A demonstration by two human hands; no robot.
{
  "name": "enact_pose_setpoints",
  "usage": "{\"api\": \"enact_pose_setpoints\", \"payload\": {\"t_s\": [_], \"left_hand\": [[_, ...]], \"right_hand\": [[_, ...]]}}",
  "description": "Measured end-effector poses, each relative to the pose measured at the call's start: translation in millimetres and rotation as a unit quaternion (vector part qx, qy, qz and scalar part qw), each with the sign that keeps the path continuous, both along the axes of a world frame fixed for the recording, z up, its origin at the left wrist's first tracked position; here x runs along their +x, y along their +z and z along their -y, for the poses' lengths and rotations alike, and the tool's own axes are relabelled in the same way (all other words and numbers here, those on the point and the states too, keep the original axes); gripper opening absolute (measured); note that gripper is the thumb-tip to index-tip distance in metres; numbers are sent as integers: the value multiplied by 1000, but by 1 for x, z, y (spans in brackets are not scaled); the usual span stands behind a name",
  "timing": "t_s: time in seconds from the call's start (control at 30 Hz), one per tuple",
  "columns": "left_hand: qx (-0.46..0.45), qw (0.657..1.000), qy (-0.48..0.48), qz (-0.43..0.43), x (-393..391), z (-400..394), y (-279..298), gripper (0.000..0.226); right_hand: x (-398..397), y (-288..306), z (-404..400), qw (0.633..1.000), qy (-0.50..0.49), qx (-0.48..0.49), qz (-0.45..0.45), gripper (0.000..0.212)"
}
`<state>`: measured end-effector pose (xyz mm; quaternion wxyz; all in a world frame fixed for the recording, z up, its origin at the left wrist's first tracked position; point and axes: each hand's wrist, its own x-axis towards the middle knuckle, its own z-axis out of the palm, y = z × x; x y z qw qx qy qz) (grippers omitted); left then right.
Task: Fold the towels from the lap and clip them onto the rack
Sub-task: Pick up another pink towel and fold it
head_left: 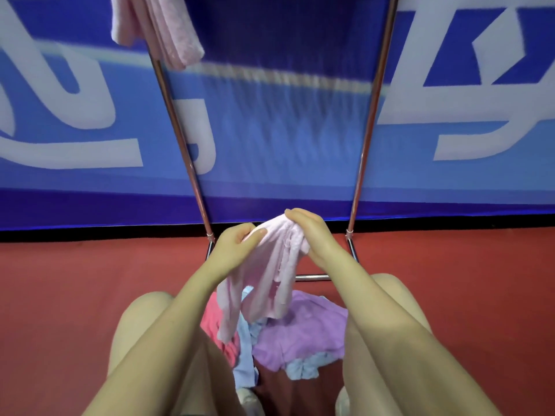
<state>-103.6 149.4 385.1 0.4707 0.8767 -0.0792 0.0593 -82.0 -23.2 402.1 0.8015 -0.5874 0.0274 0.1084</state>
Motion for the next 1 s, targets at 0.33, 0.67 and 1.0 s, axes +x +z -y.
{"api": "enact_pose_setpoints", "payload": {"t_s": [0.33, 0.67, 1.0], "left_hand": [[137, 989, 13, -48, 4, -18, -25, 21], [53, 997, -40, -26, -1, -3, -24, 24], [-30, 999, -31, -15, -4, 28, -23, 19]], "right_hand": [[5, -7, 36, 990, -121, 12, -70, 26], [3, -6, 117, 962, -227, 84, -122, 15], [-19, -12, 156, 949, -283, 50, -131, 14]]}}
